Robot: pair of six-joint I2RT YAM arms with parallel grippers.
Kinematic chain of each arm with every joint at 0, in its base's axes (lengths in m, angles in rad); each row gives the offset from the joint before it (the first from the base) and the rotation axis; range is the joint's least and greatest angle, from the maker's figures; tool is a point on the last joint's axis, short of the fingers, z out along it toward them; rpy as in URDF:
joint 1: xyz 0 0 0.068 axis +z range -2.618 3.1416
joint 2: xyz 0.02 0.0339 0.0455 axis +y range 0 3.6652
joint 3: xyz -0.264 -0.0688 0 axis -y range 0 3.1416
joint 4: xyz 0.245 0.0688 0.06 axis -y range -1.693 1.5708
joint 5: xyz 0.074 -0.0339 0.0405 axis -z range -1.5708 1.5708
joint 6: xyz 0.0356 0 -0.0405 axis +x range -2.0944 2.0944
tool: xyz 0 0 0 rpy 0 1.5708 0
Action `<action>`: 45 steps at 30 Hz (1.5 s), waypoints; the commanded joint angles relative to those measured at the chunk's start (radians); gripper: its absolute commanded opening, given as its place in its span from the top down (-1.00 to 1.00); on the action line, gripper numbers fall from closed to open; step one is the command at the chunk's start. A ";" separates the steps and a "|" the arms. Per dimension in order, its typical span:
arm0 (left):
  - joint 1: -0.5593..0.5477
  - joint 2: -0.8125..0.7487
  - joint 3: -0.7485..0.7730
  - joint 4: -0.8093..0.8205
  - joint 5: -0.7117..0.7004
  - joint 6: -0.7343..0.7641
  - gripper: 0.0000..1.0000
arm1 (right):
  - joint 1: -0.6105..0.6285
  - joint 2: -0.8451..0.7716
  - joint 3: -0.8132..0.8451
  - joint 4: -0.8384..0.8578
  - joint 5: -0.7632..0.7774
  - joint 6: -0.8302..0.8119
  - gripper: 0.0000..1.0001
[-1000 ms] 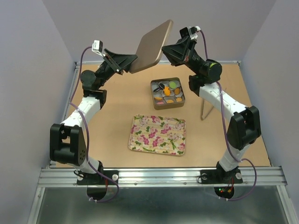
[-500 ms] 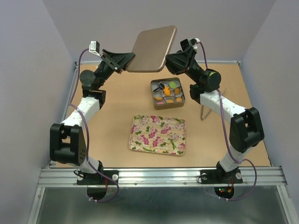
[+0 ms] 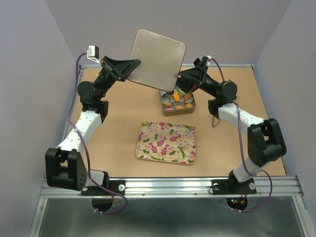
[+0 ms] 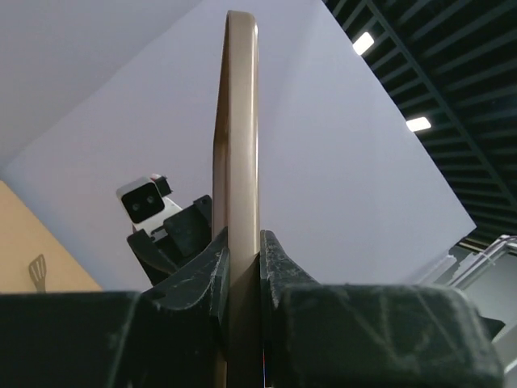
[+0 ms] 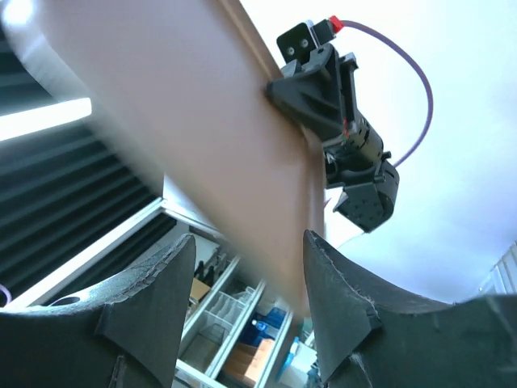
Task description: Pack the cookies
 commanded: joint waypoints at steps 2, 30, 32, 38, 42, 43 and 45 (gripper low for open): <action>0.004 -0.061 -0.029 -0.057 -0.049 0.098 1.00 | -0.051 -0.113 -0.048 0.182 -0.054 0.221 -0.21; -0.113 0.258 -0.296 0.231 -0.475 -0.029 1.00 | -0.327 0.000 0.257 -1.754 0.365 -1.028 0.35; -0.125 0.291 -0.285 0.246 -0.492 -0.035 1.00 | -0.327 0.058 0.303 -1.754 0.383 -1.030 0.35; -0.154 0.407 -0.248 0.280 -0.538 -0.023 1.00 | -0.326 0.207 0.395 -1.753 0.417 -1.042 0.36; -0.171 0.464 -0.233 0.280 -0.579 -0.006 1.00 | -0.326 0.307 0.444 -1.754 0.417 -1.068 0.37; -0.171 0.475 -0.216 0.280 -0.575 0.000 1.00 | -0.327 0.325 0.451 -1.754 0.420 -1.074 0.37; -0.173 0.516 -0.197 0.283 -0.567 0.000 1.00 | -0.326 0.373 0.470 -1.754 0.423 -1.085 0.37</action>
